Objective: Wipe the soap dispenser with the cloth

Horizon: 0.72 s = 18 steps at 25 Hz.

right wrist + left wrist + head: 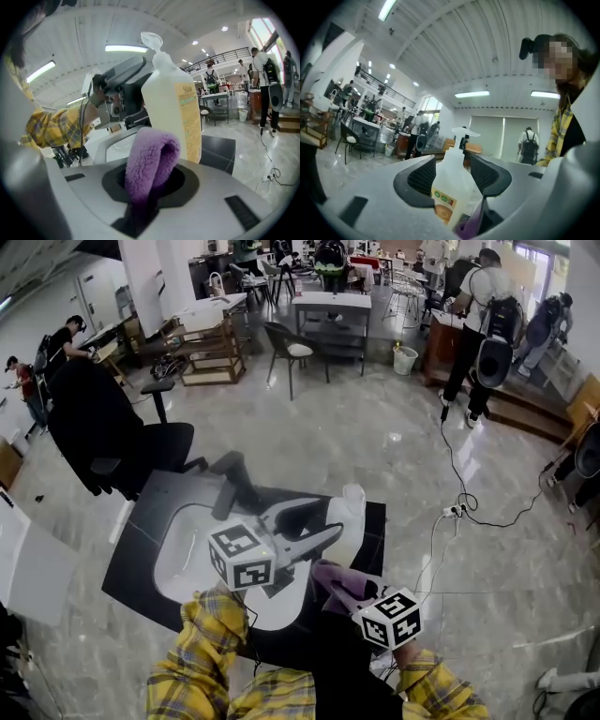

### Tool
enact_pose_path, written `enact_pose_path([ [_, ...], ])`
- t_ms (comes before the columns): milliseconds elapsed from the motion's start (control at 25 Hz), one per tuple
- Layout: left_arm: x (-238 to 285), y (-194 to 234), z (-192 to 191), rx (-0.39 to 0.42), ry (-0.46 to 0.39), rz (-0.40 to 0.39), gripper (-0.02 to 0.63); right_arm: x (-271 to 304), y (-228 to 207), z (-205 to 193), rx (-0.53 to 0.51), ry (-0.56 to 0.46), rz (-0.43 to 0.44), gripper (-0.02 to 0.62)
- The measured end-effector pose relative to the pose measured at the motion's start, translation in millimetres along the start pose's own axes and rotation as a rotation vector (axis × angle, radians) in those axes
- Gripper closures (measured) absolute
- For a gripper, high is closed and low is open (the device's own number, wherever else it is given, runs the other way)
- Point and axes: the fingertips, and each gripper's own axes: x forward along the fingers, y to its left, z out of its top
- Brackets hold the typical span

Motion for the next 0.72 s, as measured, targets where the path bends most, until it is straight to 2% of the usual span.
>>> enact_pose_path([
  [80, 2.5, -1.0, -0.8, 0.049, 0.035, -0.039, 0.402, -10.7, 6.6, 12.7, -0.008, -0.026, 0.015, 0.52],
  [240, 11.2, -5.7, 12.7, 0.09, 0.004, -0.128, 0.394, -30.7, 21.3, 32.1, -0.03, -0.052, 0.073, 0.522],
  [360, 21.5, -8.8, 13.3, 0.14, 0.051, -0.209, 0.379, -41.5, 29.6, 42.8, -0.049, -0.064, 0.099, 0.521],
  [440, 24.4, -5.2, 17.7, 0.129, 0.058, -0.266, 0.379, -46.6, 33.3, 46.9, -0.058, -0.069, 0.102, 0.52],
  [560, 23.8, -0.3, 29.9, 0.069, 0.048, -0.364, 0.379, -52.7, 37.0, 48.7, -0.058, -0.074, 0.093, 0.522],
  [720, 26.1, -6.3, 33.3, 0.046, 0.09, -0.483, 0.379, -59.8, 33.5, 46.3, -0.03, -0.081, 0.078, 0.522],
])
